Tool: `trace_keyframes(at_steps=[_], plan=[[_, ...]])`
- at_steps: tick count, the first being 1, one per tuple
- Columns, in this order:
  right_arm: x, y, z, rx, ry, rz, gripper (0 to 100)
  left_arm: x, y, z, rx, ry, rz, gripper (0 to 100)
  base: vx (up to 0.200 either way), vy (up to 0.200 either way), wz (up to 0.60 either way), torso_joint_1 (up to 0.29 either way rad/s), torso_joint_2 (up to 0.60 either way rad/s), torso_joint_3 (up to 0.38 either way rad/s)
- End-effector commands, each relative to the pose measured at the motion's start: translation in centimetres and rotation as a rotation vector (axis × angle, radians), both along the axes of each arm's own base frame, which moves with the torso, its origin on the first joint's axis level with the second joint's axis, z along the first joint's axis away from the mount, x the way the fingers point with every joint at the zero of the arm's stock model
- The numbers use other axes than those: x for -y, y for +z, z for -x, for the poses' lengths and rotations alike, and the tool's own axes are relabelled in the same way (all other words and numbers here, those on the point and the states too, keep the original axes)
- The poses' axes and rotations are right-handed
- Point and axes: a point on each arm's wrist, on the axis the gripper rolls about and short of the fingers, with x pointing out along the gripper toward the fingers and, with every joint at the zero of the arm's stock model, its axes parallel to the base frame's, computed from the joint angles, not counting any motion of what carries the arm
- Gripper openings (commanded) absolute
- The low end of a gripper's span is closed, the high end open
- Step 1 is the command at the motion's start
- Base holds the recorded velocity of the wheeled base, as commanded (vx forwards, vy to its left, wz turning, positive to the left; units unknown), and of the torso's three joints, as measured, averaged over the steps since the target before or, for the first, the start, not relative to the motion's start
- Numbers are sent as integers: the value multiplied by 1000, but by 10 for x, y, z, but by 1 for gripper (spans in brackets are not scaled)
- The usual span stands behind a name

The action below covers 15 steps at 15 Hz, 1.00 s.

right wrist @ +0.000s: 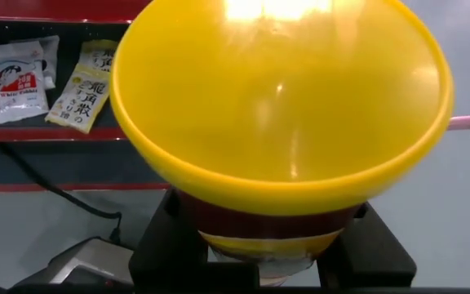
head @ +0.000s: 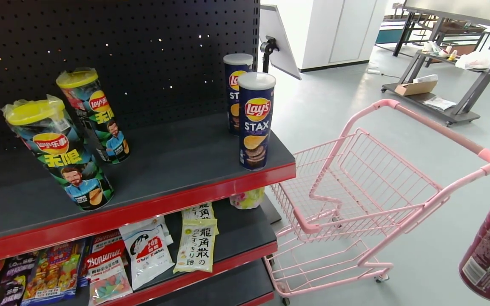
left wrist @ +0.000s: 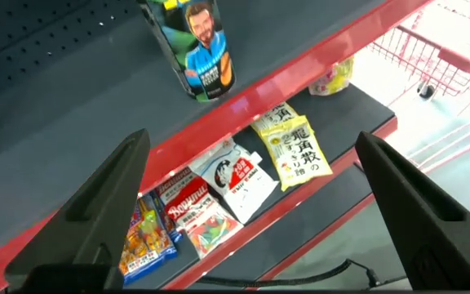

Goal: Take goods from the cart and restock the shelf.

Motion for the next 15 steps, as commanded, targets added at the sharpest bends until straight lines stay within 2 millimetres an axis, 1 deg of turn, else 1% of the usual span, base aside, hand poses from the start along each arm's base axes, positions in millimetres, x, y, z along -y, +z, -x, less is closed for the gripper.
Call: trace_keyframes(at_steps=[1, 3, 5, 6, 9, 11, 12, 14, 15], plan=[[0, -1, -4, -14, 1, 1, 0, 0, -1, 0, -3, 3, 0, 100, 0, 0, 0, 173, -398, -237], [0, -3, -4, -22, -5, 2, 0, 0, 0, -1, -4, 4, -1, 100, 0, 0, 0, 119, -305, -173], [0, -5, -4, -23, -6, 5, 0, 0, 0, -1, -5, 12, -2, 100, 0, 0, 600, 24, -44, -24], [0, -9, -3, -32, -3, 17, 0, 0, 0, -2, -9, 28, -7, 100, 0, 0, 600, 17, -17, -12], [0, -12, -2, -39, -4, 20, 0, 2, 7, -13, 18, 81, -17, 100, 0, 0, 600, 4, -2, 2], [0, -12, -2, -38, -3, 20, 0, 1, 7, -14, 20, 107, -57, 100, 0, 0, 600, 12, 10, -2], [1, -14, 0, -36, -6, 20, 0, 1, 7, -14, 21, 112, -64, 100, 0, 0, 0, 0, 0, 0], [1, -22, 10, -29, -11, 19, 0, 1, 7, -13, 26, 116, -63, 100, 0, 0, 0, 0, 0, 0], [1, -23, 16, -14, 7, 9, 0, 1, 7, -12, 27, 116, -63, 100, 0, 200, 0, 2, 2, -2]])
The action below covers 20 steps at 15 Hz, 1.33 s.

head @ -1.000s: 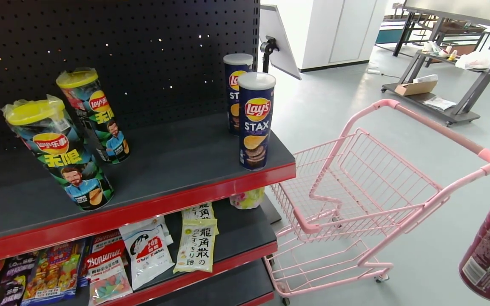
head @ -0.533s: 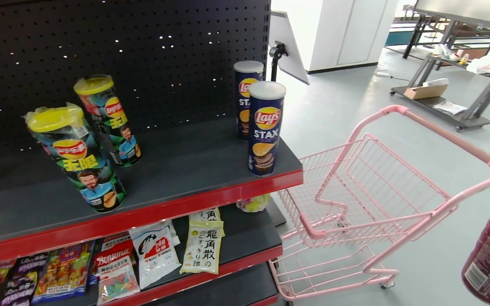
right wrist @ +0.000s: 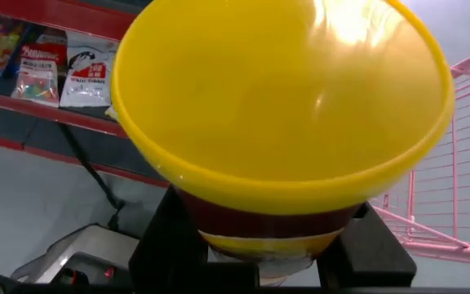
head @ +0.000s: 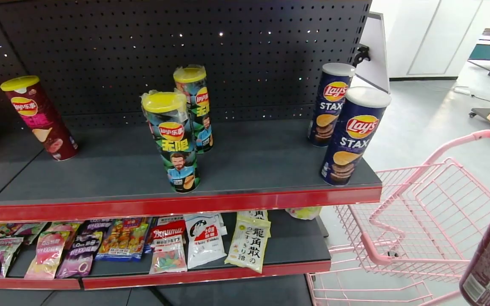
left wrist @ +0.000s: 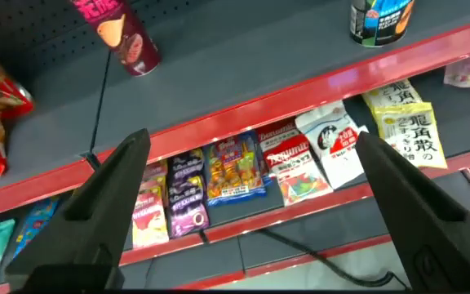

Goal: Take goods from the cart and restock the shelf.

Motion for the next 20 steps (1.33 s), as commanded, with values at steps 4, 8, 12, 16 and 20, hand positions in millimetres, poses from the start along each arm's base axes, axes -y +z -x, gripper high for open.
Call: trace_keyframes(at_steps=[4, 8, 12, 16, 20], plan=[[-3, -6, 16, 31, 146, -58, 0, 0, 0, 0, -3, -4, -2, 100, 0, 200, 0, 4, 0, 1], [-3, -6, 14, 37, 153, -69, 0, 0, 0, 0, 0, -4, -7, 100, 0, 200, 0, 2, 0, 2], [-8, -4, 24, 48, 333, -139, 0, 0, 0, 1, 3, -4, -8, 100, 0, 200, 0, 5, 2, 4], [-12, -4, 18, 91, 379, -138, 0, 0, 0, 1, 5, -6, -19, 100, 0, 200, 0, 1, -1, 2], [-12, -2, 16, 110, 382, -142, 0, 0, 0, 1, 5, -6, -20, 100, 0, 200, 0, 1, 1, 1]])
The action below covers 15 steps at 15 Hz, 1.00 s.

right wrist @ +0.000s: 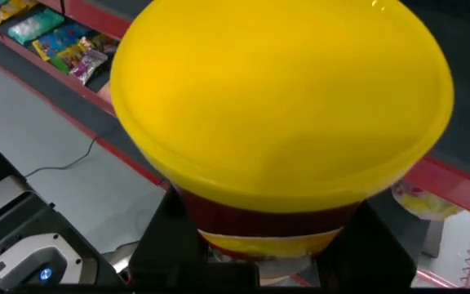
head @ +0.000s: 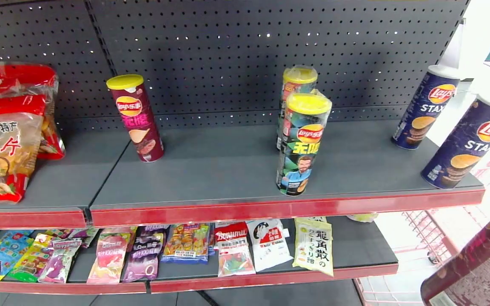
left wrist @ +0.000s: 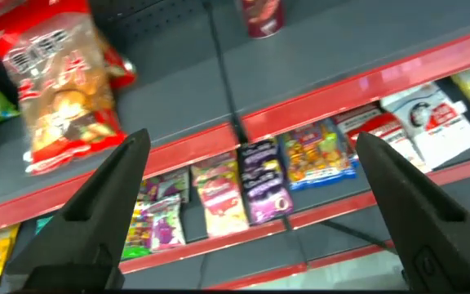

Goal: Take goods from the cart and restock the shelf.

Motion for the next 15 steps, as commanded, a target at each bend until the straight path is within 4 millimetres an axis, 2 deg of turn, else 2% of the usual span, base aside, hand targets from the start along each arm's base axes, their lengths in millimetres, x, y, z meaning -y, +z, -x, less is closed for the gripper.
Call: trace_keyframes(at_steps=[1, 5, 10, 15], plan=[[0, 0, -1, -4, 1, 1, 0, 0, 0, 0, 0, 1, 0, 100, 0, 200, 0, 7, 2, 2], [-1, -4, -2, -17, 6, 5, 0, 0, 0, 1, 5, 0, -1, 100, 0, 200, 0, 2, 4, -1], [-7, -4, 0, -18, 121, 6, 0, 0, -1, 1, 0, 2, -2, 100, 0, 200, 0, 0, 5, 2], [-7, -6, 0, -28, 124, 9, 0, 0, -2, 0, -1, -1, -2, 100, 0, 200, 0, 2, 3, 0]])
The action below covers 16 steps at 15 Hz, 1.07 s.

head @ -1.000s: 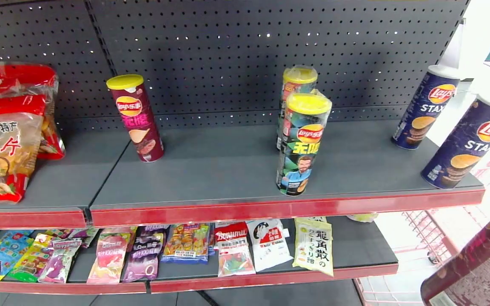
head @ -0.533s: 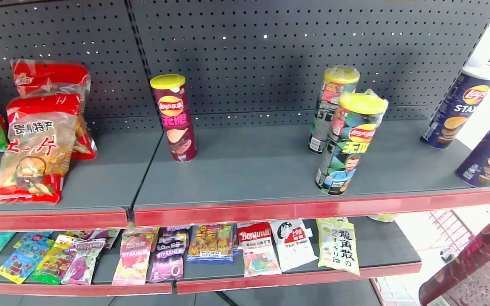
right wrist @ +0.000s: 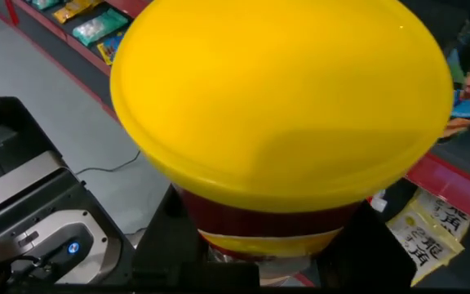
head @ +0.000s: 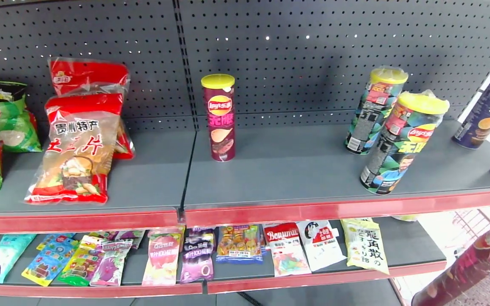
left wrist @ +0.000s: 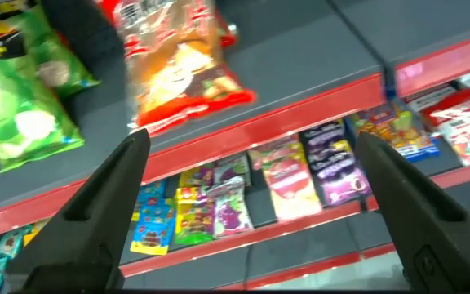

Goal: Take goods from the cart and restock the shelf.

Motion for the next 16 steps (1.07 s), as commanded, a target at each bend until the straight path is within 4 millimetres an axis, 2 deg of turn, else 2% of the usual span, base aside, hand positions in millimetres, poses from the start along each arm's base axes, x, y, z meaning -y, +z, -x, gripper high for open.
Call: trace_keyframes(at_steps=[1, 6, 10, 13, 16], plan=[[0, -2, -1, -9, 2, 4, 0, 0, 0, 0, -1, 0, -1, 100, 0, 200, 0, 2, 12, -2], [0, -6, -1, -20, 2, 8, 0, 0, -1, -1, -5, -4, -24, 100, 0, 200, 0, 2, 4, 4], [0, -6, -1, -21, 4, 9, 0, 0, -2, -1, -4, -11, -70, 100, 0, 0, 0, 0, 0, 0], [0, -6, -1, -17, 4, 9, 0, 0, -1, 0, -3, -8, -70, 100, 200, 0, 0, -6, -1, 2], [0, -5, 0, -14, 4, 8, 0, 0, 0, 1, 8, -28, -68, 100, 0, 0, 0, 0, 0, 0]])
